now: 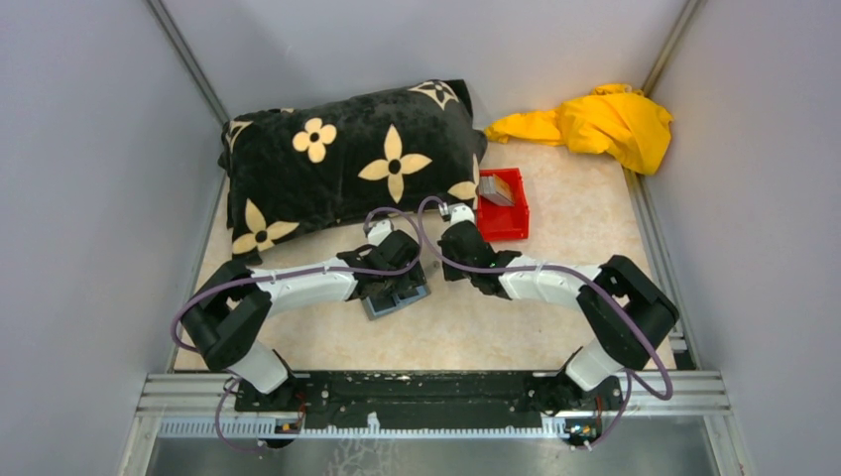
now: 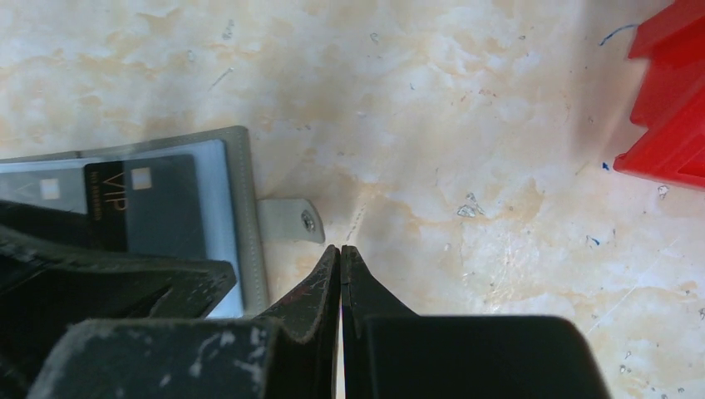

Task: Put the credit cards into the card holder
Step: Insert the credit card into the card holder.

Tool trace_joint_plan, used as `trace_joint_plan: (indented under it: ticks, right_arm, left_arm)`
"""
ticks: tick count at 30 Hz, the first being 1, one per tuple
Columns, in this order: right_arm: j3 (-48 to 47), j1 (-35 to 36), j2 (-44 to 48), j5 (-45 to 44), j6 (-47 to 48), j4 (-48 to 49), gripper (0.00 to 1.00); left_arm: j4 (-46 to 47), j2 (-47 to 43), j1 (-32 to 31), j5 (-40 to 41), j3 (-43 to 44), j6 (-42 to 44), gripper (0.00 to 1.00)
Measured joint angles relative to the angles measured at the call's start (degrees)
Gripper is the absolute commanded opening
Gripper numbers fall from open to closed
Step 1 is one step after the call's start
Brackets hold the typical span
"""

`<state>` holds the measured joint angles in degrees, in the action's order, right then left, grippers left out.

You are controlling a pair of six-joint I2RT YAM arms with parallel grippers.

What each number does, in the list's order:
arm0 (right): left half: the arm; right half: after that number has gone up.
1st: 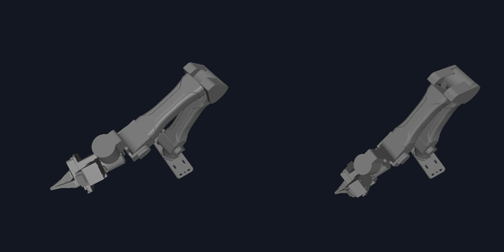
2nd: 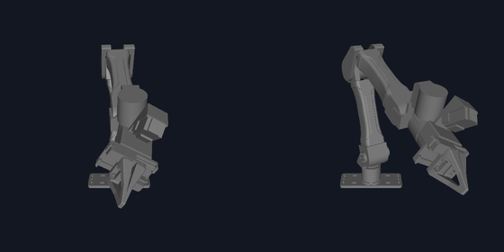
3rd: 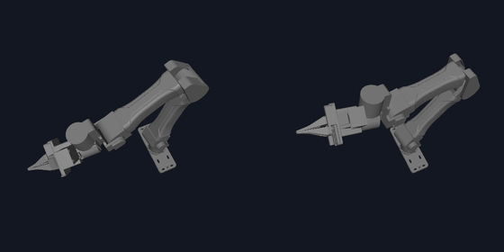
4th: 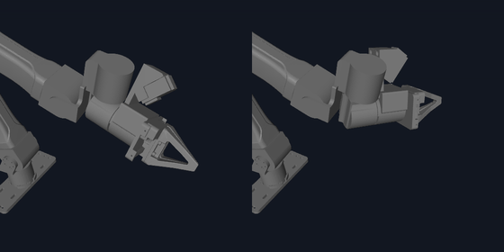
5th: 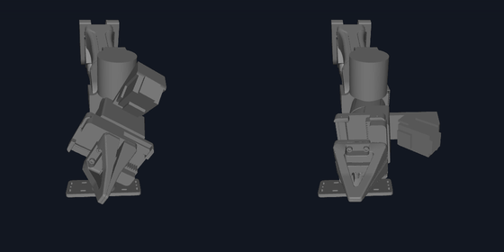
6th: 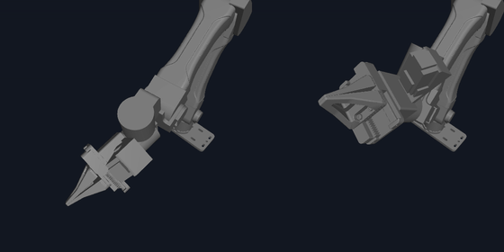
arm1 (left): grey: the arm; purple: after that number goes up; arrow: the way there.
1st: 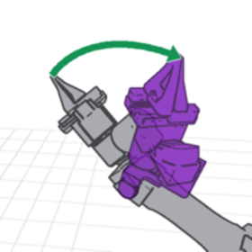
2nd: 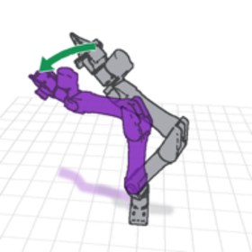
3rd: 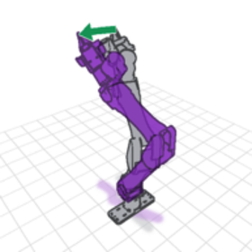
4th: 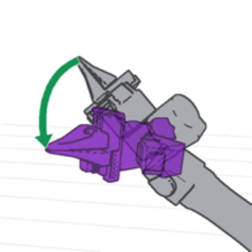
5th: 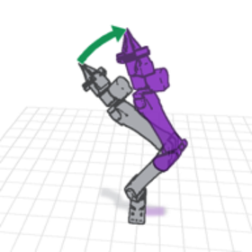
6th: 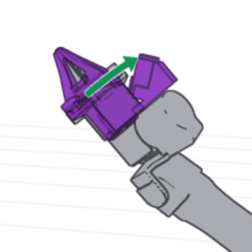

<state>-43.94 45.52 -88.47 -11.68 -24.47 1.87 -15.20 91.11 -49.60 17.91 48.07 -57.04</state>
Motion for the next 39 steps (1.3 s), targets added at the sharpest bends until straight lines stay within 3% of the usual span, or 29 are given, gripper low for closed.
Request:
trace_joint_plan:
  ticks: [20,32,39]
  right_arm:
    - [-3.3,3.3,0.3,2.4,-0.2,-2.3,0.0]
    - [-5.3,3.3,-9.6,3.2,-0.5,0.5,0.0]
    - [-5.3,2.4,-10.3,3.2,-0.8,3.0,0.0]
  left_arm:
    - [0.3,0.1,0.0,0.0,-0.2,0.0,0.86]
    - [0.8,-0.2,0.0,0.0,-0.5,0.1,0.86]
    - [1.0,-0.7,0.0,0.0,-0.9,0.1,0.87]
